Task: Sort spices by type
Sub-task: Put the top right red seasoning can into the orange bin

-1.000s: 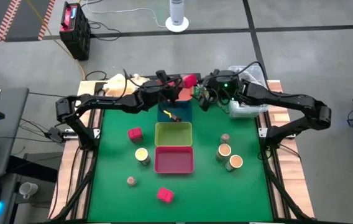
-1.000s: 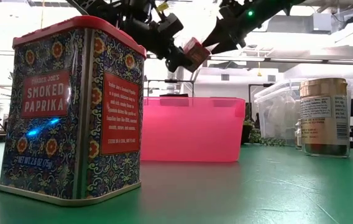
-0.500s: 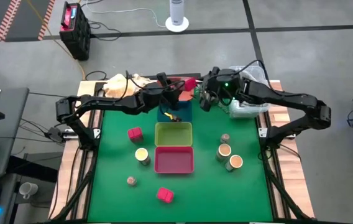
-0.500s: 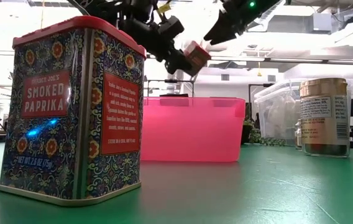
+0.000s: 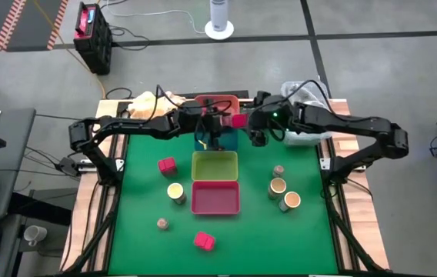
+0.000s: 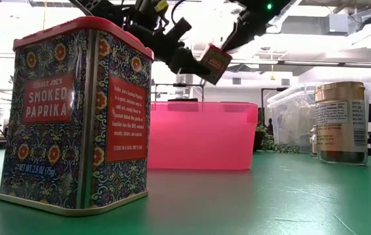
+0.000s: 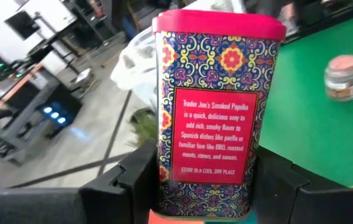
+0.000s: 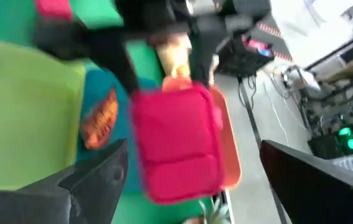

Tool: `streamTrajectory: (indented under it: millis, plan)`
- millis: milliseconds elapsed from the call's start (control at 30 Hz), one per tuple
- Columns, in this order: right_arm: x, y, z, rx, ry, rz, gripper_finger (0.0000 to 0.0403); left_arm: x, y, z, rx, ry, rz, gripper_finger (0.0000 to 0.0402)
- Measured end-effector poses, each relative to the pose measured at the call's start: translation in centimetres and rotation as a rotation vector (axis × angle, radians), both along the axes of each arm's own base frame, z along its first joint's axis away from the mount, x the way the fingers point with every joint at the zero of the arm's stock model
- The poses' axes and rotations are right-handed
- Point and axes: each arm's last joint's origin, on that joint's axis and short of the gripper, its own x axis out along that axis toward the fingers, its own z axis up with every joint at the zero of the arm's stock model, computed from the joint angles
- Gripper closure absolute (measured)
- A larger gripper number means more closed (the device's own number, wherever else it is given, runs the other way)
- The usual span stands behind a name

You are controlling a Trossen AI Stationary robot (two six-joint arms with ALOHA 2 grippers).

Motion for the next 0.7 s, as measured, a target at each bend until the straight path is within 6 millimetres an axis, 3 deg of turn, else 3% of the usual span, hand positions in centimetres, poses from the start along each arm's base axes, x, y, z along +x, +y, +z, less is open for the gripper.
streamTrajectory:
  millis: [300,700]
  plan:
    - [2.9,-1.0,-1.8,0.040,0.103,-0.003,0.0025,-0.1,0.0,-0.2,-0.021,0.019,-0.031,0.0209]
    - [5.5,-1.7,-1.6,0.129,0.234,-0.065,0.0164,-0.3,0.2,-0.6,-0.049,0.046,0.066,0.0203]
